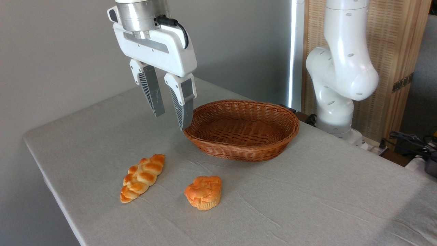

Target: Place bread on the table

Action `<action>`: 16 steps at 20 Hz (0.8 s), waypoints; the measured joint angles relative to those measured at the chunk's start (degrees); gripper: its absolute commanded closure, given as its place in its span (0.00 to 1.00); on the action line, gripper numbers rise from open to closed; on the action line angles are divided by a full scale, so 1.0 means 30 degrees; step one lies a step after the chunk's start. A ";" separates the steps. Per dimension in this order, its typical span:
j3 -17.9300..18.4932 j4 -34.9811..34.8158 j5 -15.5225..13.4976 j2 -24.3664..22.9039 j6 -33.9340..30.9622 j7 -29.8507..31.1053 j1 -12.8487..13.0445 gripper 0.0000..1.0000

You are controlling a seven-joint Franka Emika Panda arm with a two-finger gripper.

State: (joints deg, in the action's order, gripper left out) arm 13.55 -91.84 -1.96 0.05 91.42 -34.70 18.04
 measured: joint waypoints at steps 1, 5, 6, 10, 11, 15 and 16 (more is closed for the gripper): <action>-0.0278 0.0016 0.0000 0.0000 -0.0016 -0.0053 -0.0338 0.00; -0.2049 0.0132 -0.0004 -0.0004 -0.0358 -0.0573 -0.2358 0.00; -0.2239 0.0154 -0.0004 -0.0010 -0.0477 -0.0670 -0.2570 0.00; -0.2565 0.0166 -0.0004 -0.0013 -0.0705 -0.0871 -0.2690 0.00; -0.2606 0.0167 -0.0004 -0.0013 -0.0706 -0.0920 -0.2699 0.00; -0.2864 0.0167 -0.0004 -0.0013 -0.0711 -0.1129 -0.2889 0.00; -0.3018 0.0167 -0.0004 -0.0013 -0.0712 -0.1169 -0.3056 0.00</action>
State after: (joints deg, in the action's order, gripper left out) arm 4.50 -91.34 -1.97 0.01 89.28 -38.21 8.88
